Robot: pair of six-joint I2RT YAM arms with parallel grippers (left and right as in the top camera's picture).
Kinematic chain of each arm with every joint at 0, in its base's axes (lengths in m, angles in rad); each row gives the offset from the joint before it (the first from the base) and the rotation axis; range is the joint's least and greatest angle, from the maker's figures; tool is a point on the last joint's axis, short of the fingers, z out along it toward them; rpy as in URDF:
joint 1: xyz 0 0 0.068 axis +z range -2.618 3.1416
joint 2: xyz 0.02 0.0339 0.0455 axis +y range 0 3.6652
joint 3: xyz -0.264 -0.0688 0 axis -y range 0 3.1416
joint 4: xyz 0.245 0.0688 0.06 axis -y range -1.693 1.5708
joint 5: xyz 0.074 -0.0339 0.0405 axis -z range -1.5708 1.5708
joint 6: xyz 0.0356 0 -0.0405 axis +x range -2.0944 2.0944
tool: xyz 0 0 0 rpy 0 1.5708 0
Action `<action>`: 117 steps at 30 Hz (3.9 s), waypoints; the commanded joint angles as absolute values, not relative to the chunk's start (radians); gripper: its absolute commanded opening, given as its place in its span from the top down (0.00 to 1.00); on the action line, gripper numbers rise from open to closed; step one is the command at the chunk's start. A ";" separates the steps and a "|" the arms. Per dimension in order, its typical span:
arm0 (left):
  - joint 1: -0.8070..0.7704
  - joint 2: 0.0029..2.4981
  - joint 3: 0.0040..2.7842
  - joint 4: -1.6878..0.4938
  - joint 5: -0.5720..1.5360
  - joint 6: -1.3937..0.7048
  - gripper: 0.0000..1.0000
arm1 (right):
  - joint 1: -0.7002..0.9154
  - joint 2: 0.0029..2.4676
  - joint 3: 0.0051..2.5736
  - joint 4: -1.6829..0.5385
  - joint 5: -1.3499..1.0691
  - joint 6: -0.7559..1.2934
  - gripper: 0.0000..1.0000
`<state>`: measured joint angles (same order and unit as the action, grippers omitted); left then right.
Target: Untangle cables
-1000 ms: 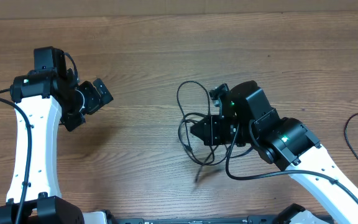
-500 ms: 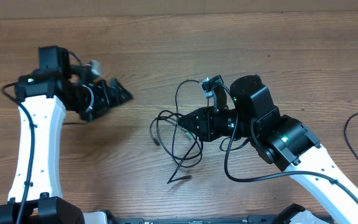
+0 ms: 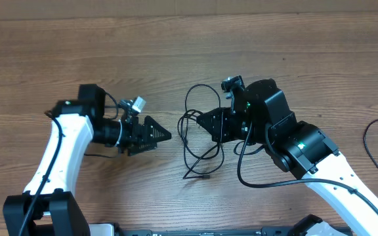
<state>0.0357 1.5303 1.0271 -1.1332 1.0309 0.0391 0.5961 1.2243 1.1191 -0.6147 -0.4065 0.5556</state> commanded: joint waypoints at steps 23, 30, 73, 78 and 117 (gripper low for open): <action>-0.236 1.530 0.860 -0.522 0.933 -0.661 0.00 | 0.593 1.224 1.122 -0.611 -0.499 0.575 0.96; -0.218 1.530 0.860 -0.862 0.379 -0.801 0.00 | 0.593 1.223 1.122 -0.615 -0.486 0.575 0.96; -0.131 1.475 0.665 -0.589 0.865 -0.577 0.00 | 0.447 1.212 1.142 -0.434 -0.600 0.715 0.96; -0.221 1.475 0.654 -0.399 0.886 -0.728 0.00 | 0.447 1.212 1.142 -0.401 -0.657 0.737 0.96; -0.353 1.475 0.654 -0.263 1.100 -1.572 0.00 | 0.448 1.212 1.141 -0.464 -0.682 0.732 0.96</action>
